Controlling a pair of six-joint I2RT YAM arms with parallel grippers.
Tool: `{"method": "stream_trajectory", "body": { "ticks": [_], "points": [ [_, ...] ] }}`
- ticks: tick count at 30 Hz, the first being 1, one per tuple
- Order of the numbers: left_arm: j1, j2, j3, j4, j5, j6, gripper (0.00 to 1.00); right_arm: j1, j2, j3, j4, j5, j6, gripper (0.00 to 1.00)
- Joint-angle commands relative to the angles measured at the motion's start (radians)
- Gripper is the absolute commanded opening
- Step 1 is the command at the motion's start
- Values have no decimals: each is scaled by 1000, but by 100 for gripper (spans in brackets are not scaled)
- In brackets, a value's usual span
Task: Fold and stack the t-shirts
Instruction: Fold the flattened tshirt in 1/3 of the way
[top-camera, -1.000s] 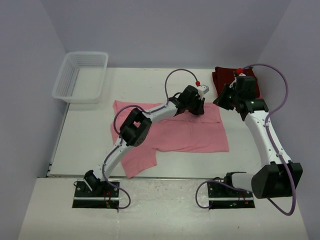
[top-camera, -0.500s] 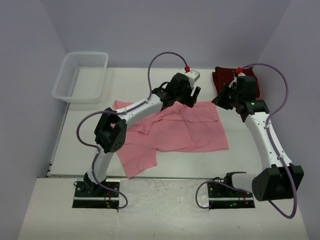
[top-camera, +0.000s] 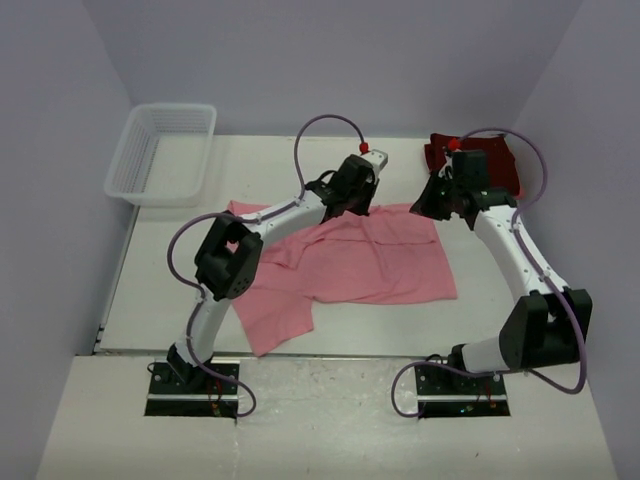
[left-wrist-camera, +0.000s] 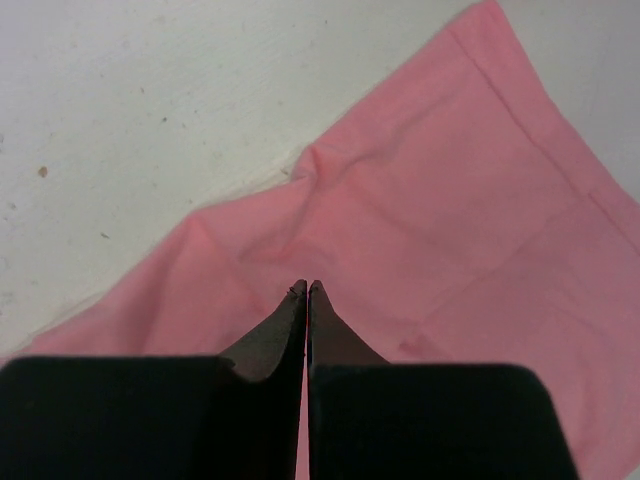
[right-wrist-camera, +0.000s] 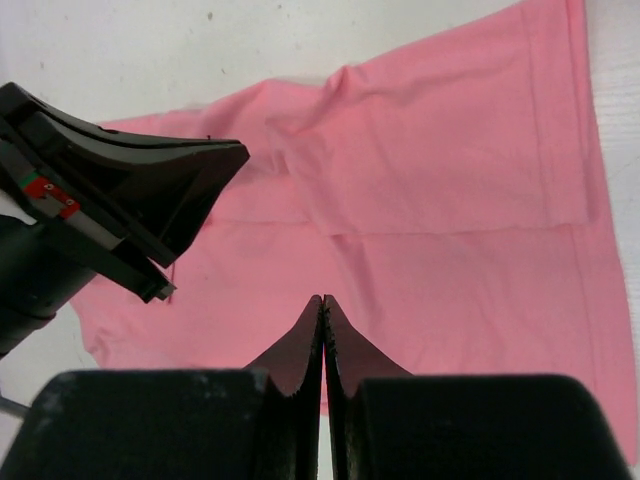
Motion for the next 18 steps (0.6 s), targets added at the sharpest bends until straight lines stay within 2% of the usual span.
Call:
{"method": "stream_trajectory", "body": {
  "ticks": [1, 7, 18],
  "points": [
    [36, -73, -70, 68, 48, -21, 0, 32, 47, 49, 11, 3, -17, 0],
    [43, -36, -84, 118, 225, -12, 0, 61, 73, 71, 5, 44, -11, 0],
    [45, 113, -31, 161, 331, -61, 0, 63, 44, 57, -16, 98, -19, 0]
  ]
}}
